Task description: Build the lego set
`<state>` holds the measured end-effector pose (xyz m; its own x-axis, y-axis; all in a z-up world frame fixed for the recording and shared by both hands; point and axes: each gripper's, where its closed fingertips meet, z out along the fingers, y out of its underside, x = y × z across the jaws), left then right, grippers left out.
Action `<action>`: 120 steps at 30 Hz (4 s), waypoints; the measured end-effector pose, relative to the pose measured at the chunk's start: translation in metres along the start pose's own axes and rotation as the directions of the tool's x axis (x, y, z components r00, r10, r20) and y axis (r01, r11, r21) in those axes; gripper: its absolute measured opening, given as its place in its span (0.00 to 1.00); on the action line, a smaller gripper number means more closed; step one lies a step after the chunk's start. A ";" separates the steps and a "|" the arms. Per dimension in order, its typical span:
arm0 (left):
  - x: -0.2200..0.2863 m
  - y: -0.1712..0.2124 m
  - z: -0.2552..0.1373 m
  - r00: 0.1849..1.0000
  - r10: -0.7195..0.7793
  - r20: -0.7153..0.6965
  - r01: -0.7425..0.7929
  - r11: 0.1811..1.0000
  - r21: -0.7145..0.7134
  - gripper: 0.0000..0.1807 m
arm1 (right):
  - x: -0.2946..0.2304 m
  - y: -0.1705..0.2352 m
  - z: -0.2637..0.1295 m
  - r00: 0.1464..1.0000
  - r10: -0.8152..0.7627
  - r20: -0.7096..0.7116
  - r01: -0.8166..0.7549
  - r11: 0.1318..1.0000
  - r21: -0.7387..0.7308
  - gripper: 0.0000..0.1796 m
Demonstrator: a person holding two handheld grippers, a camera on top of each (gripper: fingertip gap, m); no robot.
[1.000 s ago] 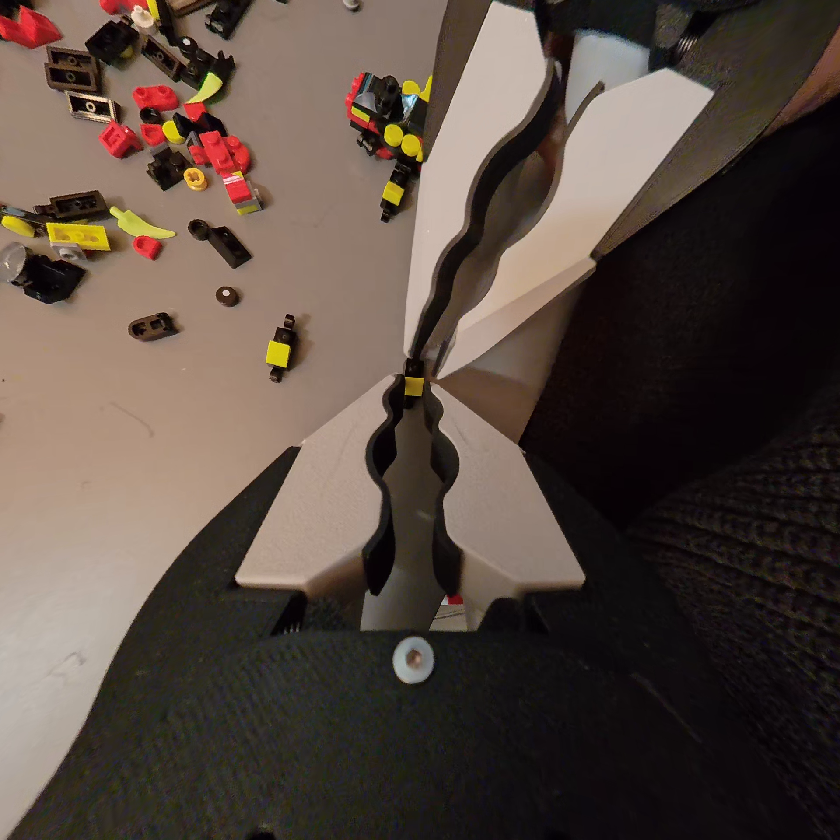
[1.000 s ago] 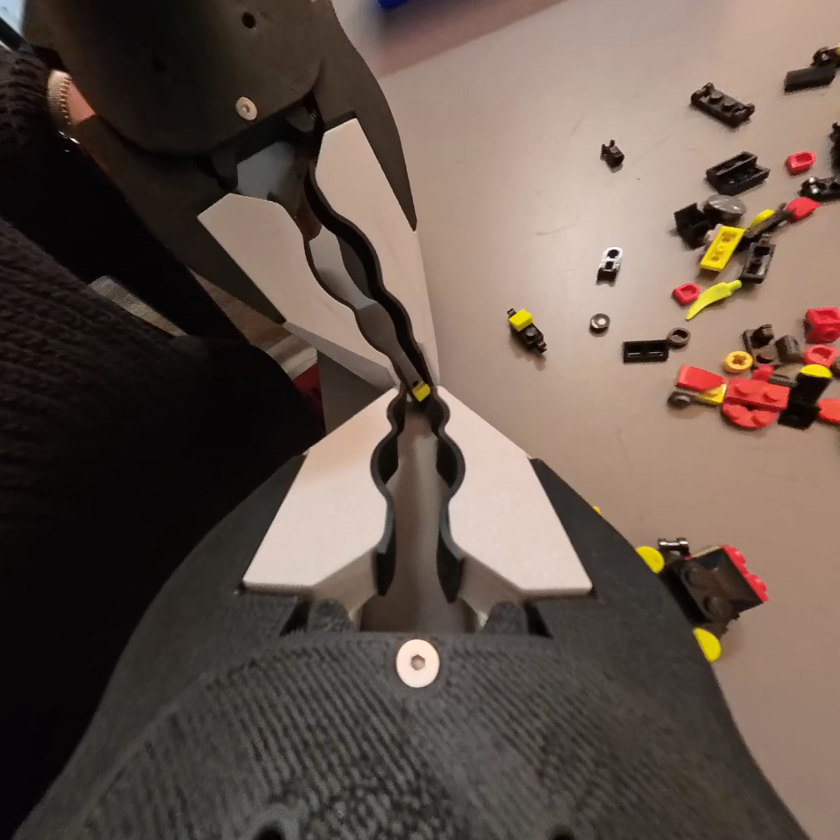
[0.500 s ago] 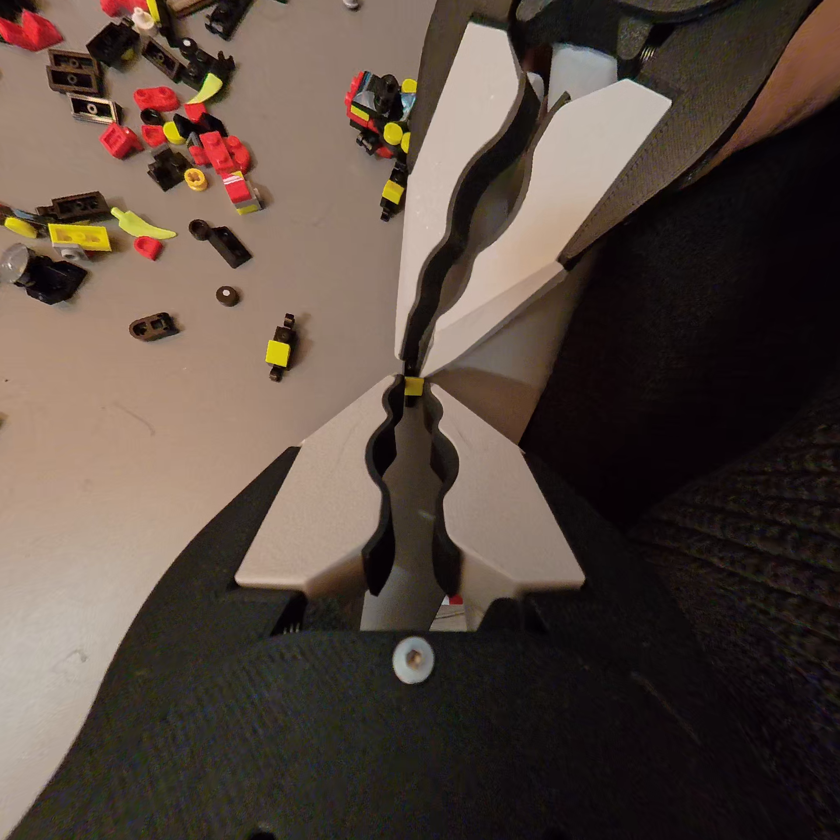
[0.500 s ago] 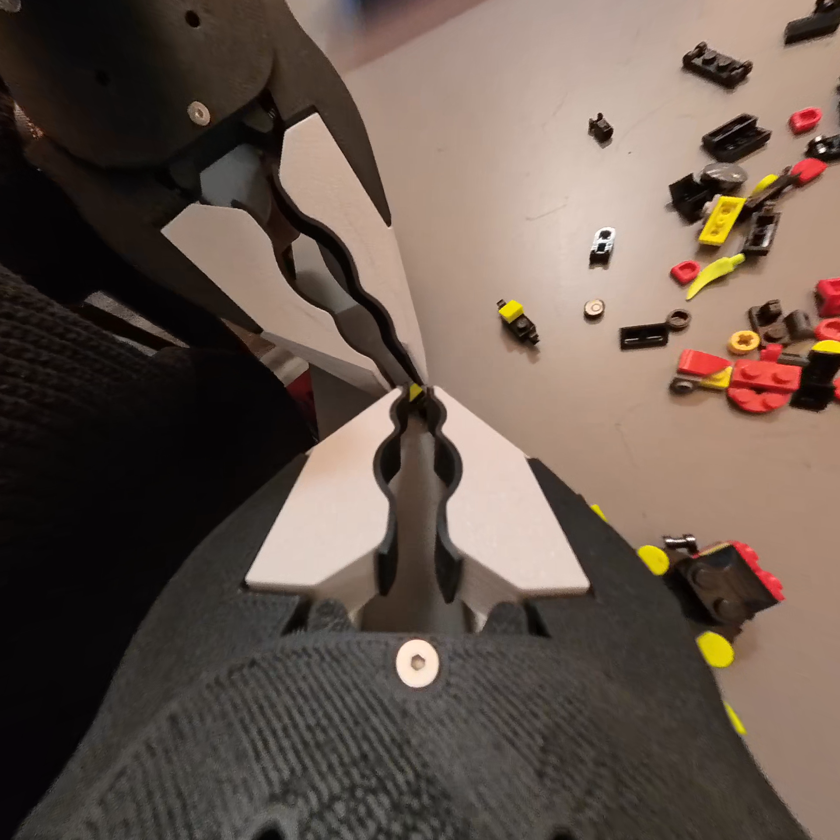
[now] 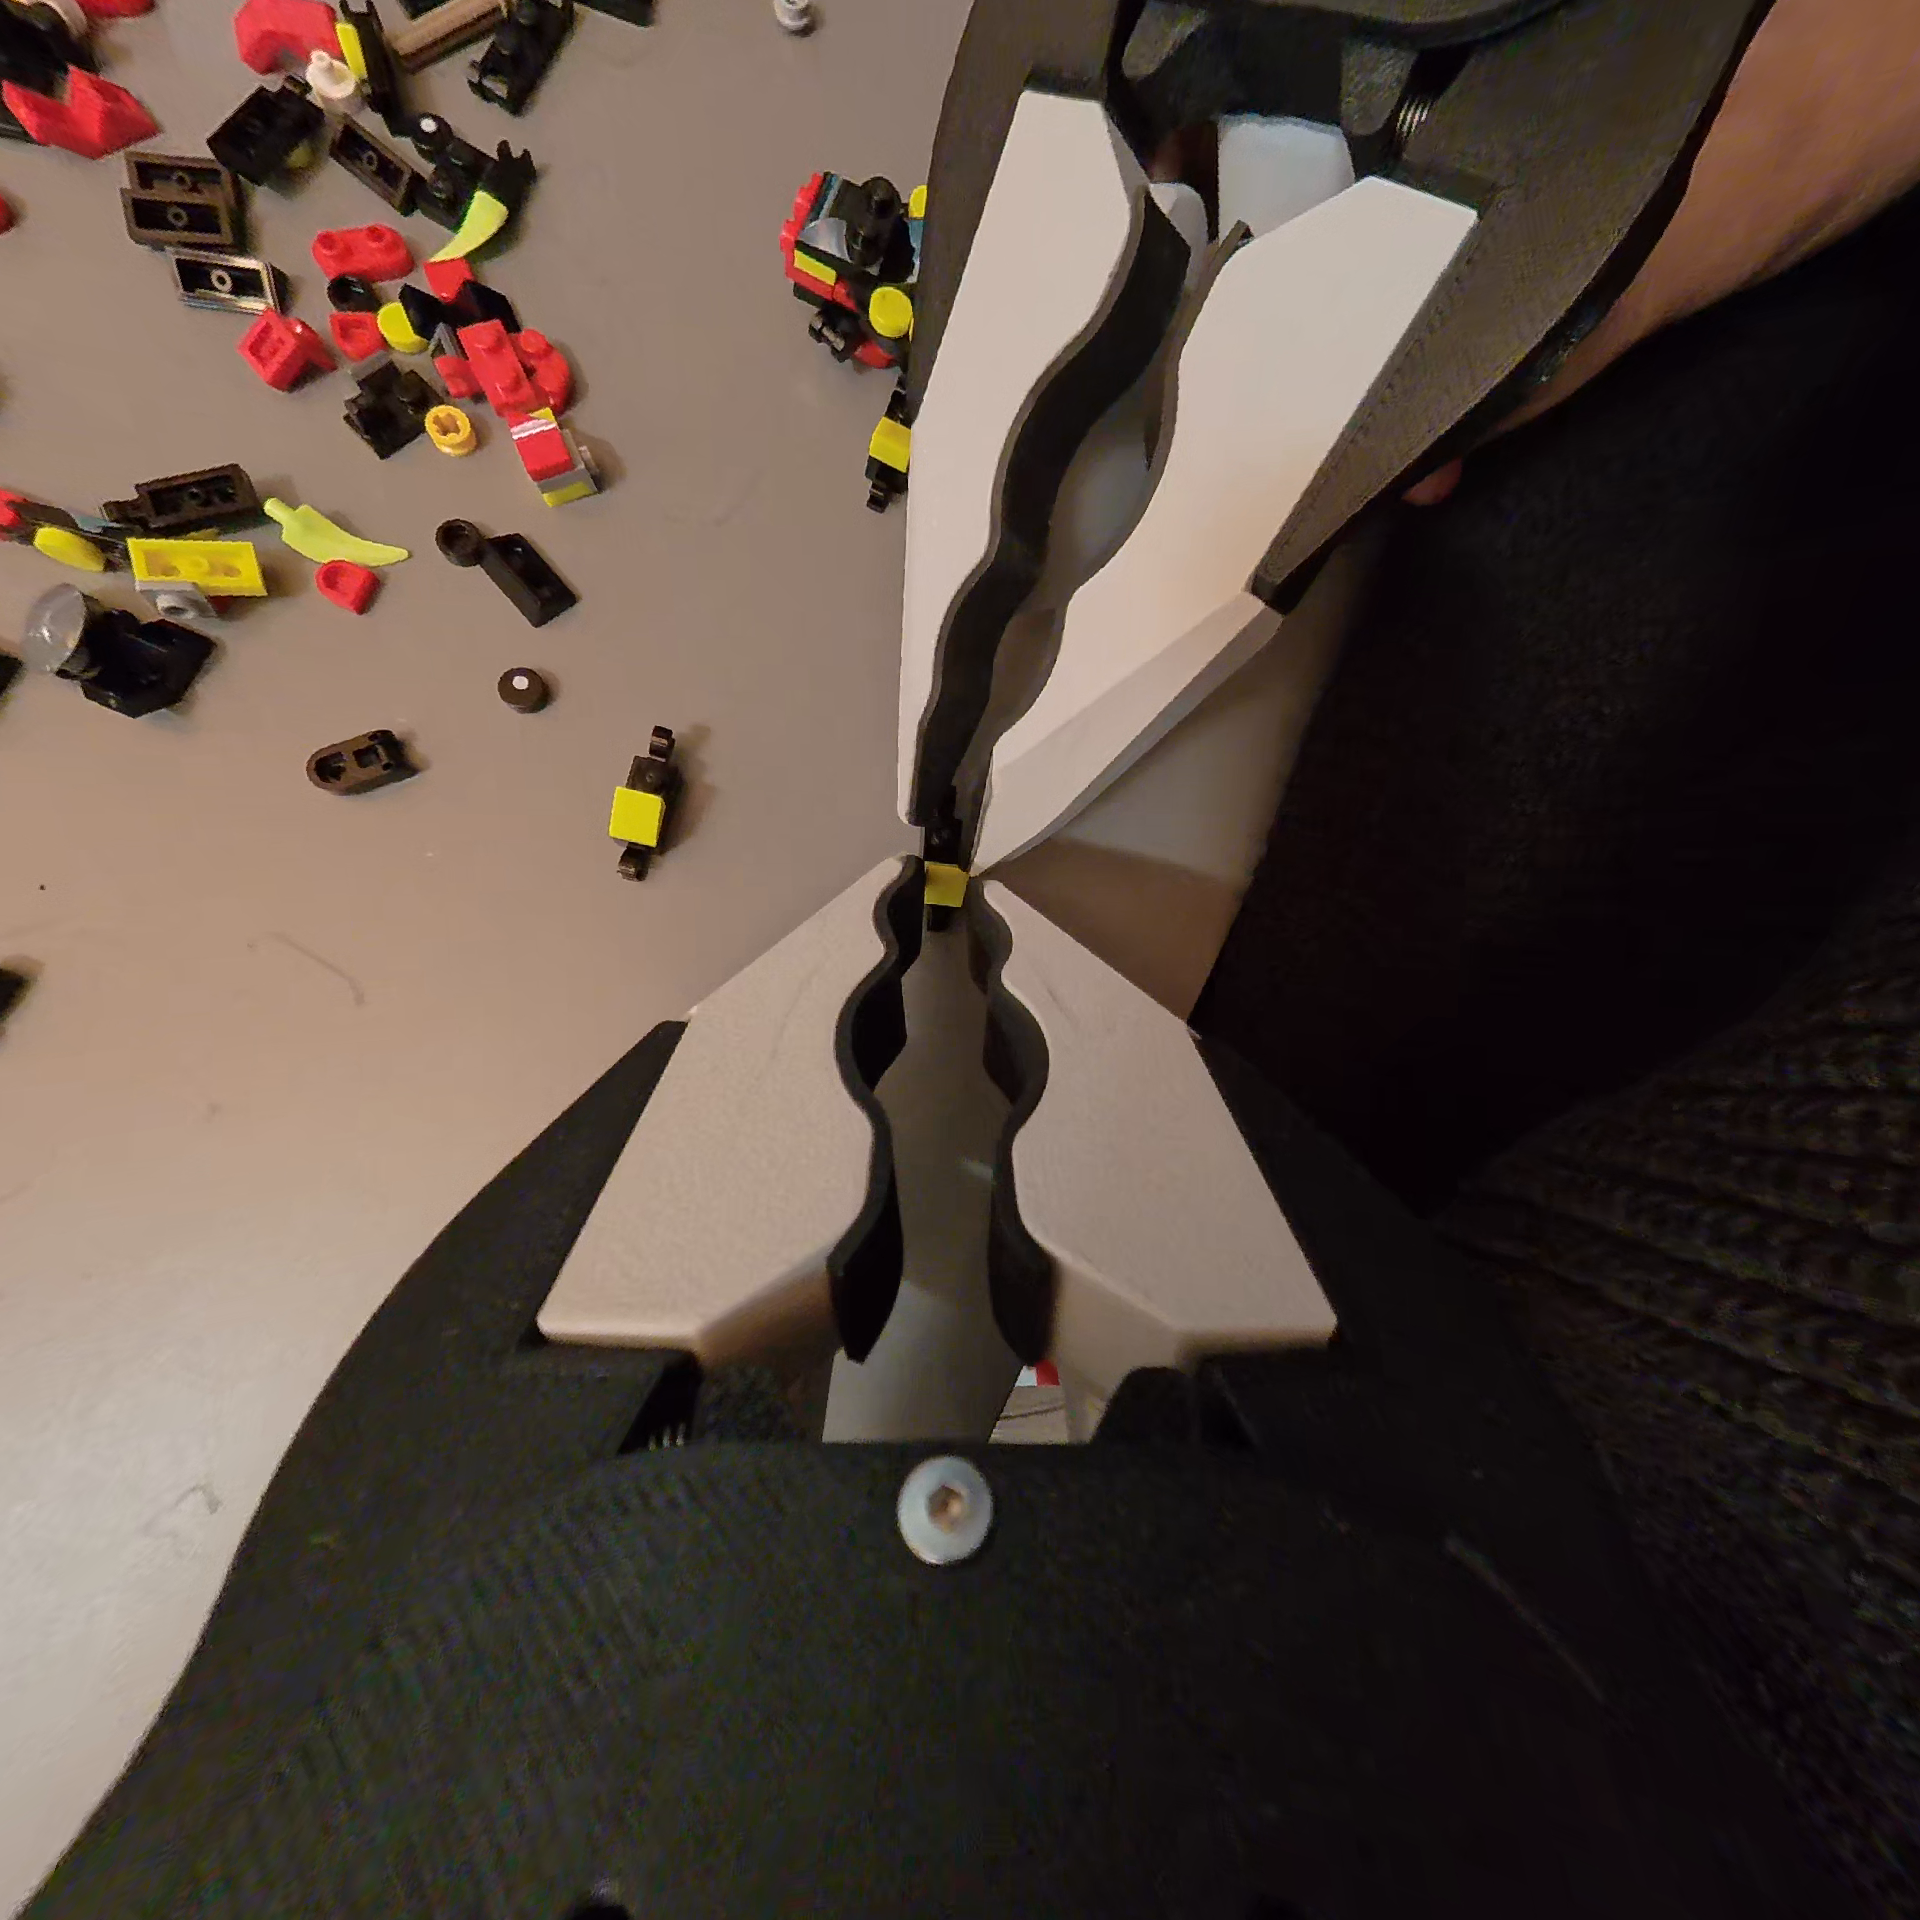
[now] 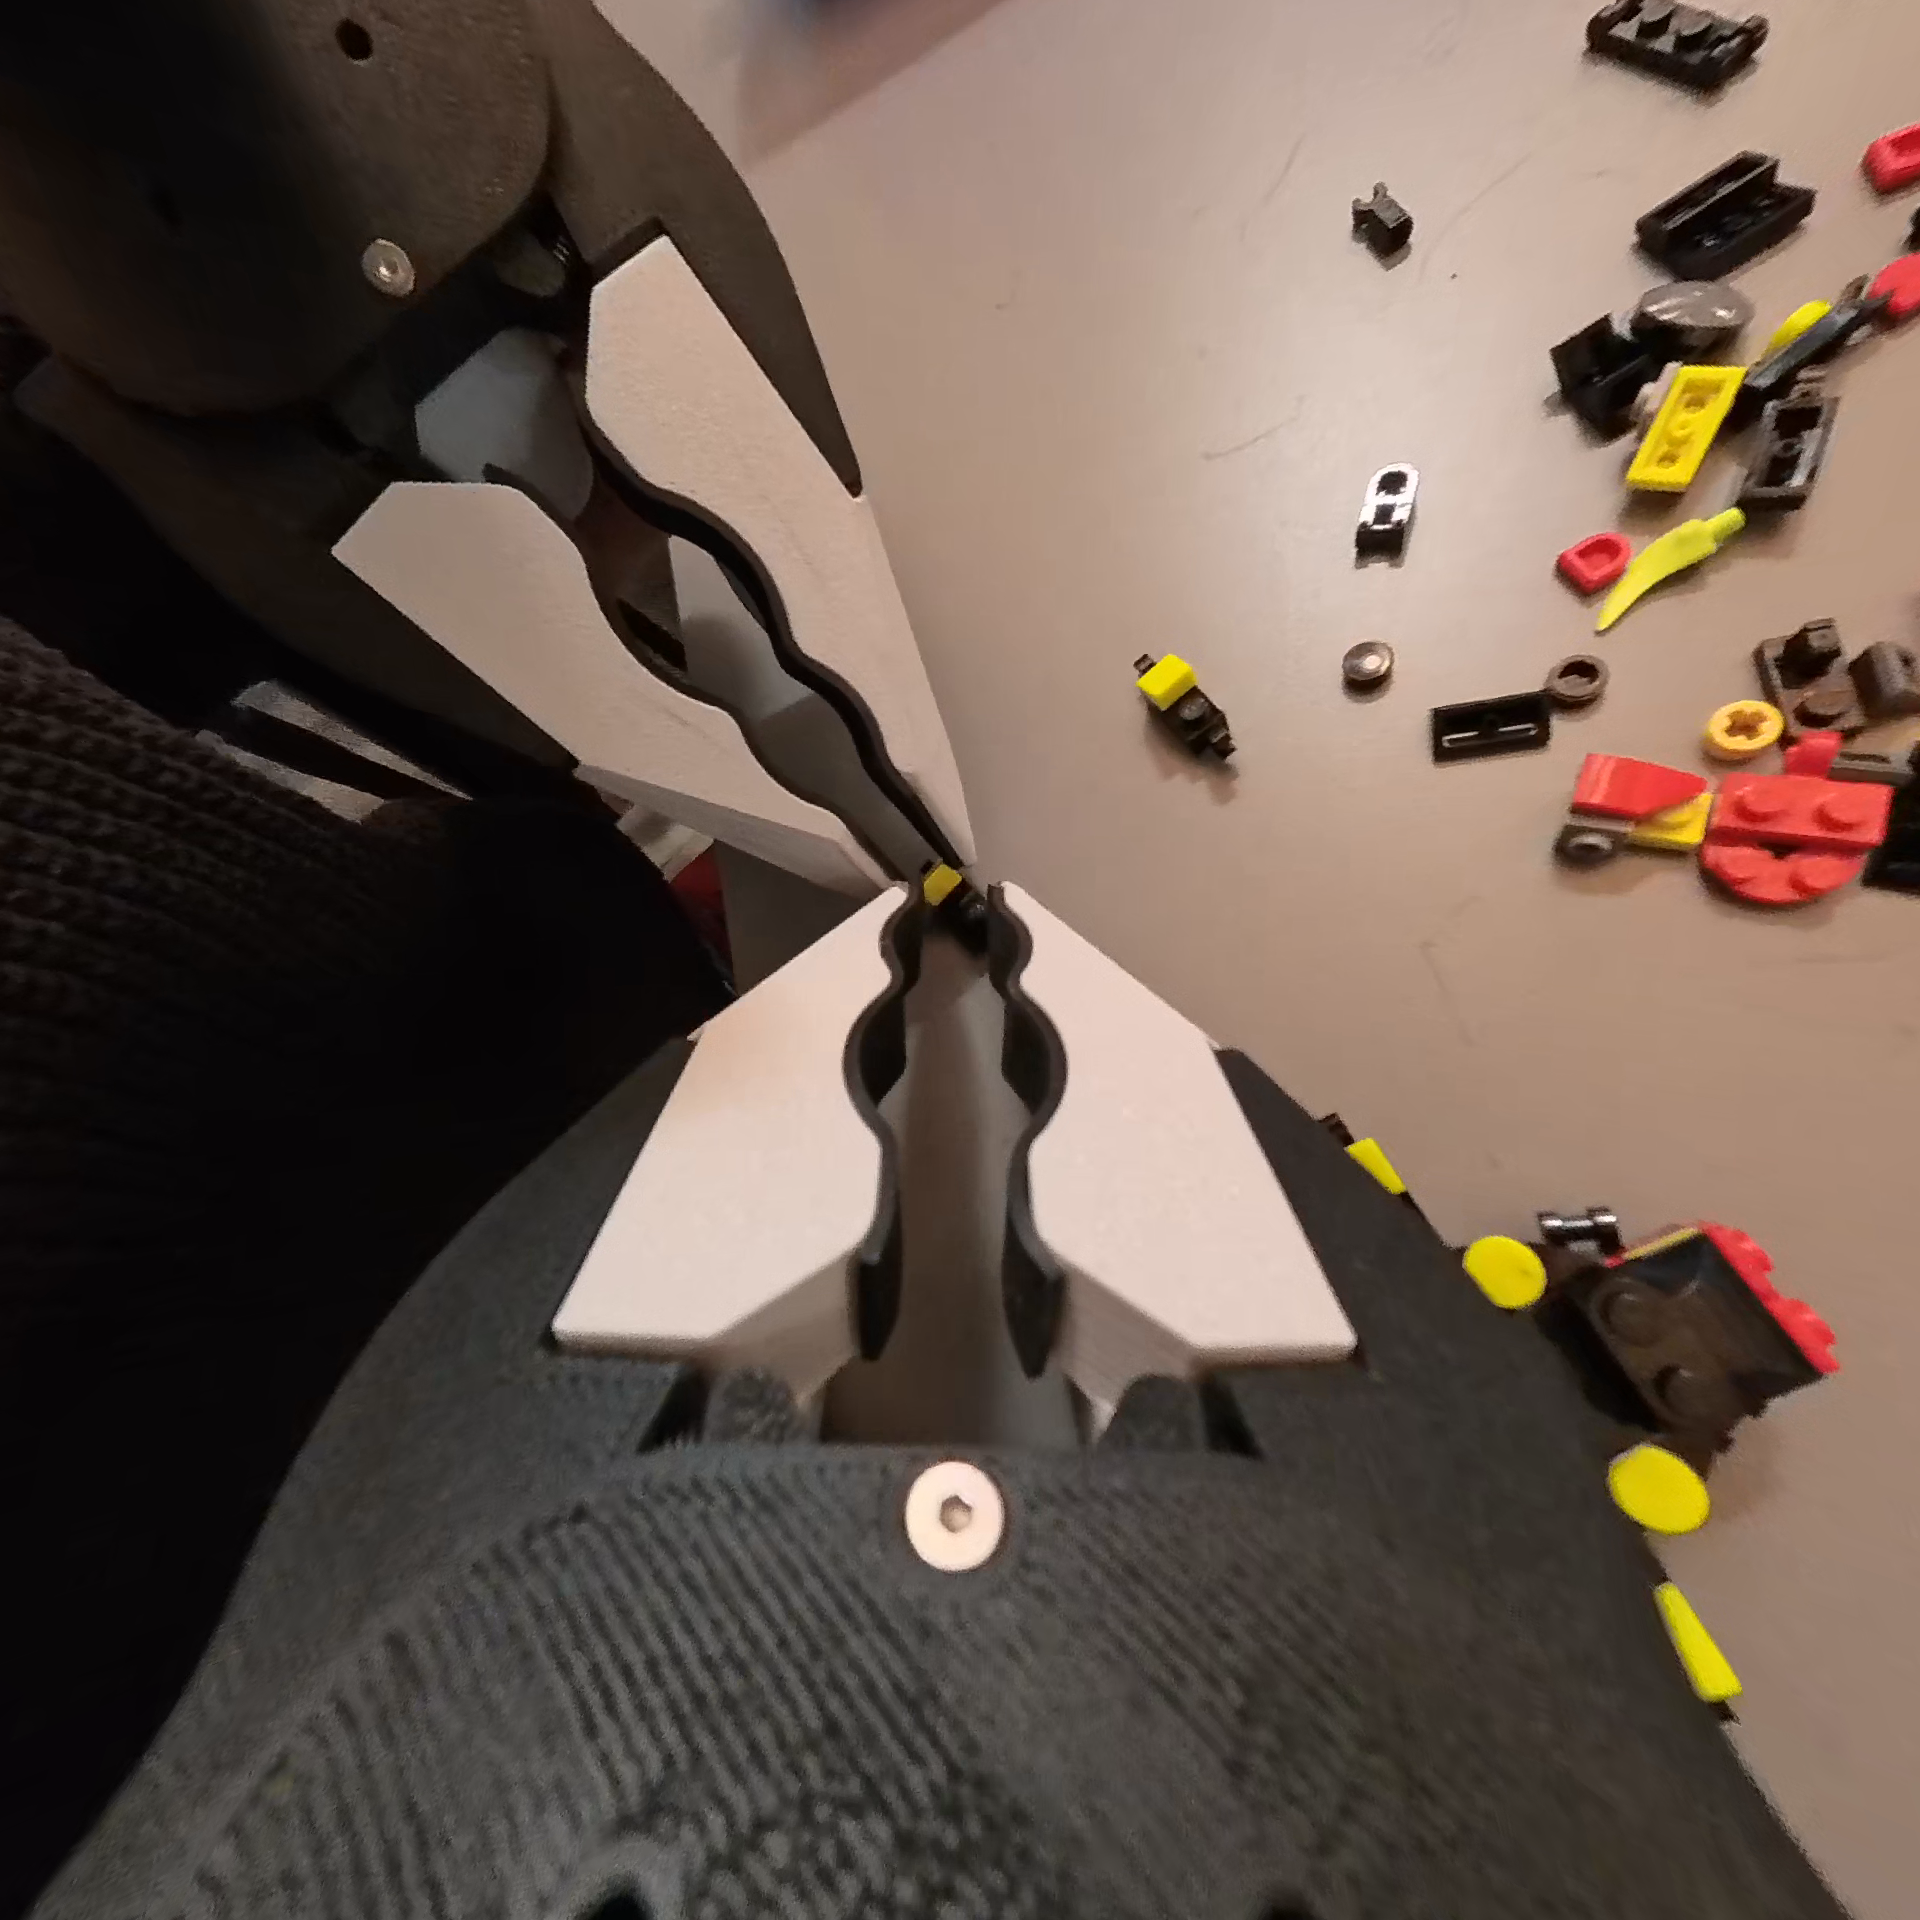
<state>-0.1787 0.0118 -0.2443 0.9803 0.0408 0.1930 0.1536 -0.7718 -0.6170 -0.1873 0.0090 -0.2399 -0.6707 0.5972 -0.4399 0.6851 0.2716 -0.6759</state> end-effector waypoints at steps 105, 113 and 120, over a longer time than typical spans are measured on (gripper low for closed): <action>0.003 0.003 0.001 1.000 -0.018 -0.020 0.018 1.000 -0.024 0.04 | -0.002 0.001 0.001 0.976 -0.196 -0.094 0.183 0.974 -0.135 0.00; 0.004 0.004 0.000 0.999 -0.030 -0.028 0.029 1.000 -0.010 0.04 | -0.002 0.001 0.000 0.993 -0.109 -0.035 0.106 0.991 -0.077 0.00; 0.002 0.010 0.002 0.999 -0.039 -0.026 0.039 0.999 -0.036 0.05 | -0.002 0.003 0.002 0.991 -0.126 -0.039 0.123 0.989 -0.084 0.00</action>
<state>-0.1754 0.0051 -0.2515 0.9700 0.0548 0.2369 0.1867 -0.7920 -0.5813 -0.1847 0.0075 -0.2419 -0.7404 0.5869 -0.3276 0.6189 0.4050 -0.6730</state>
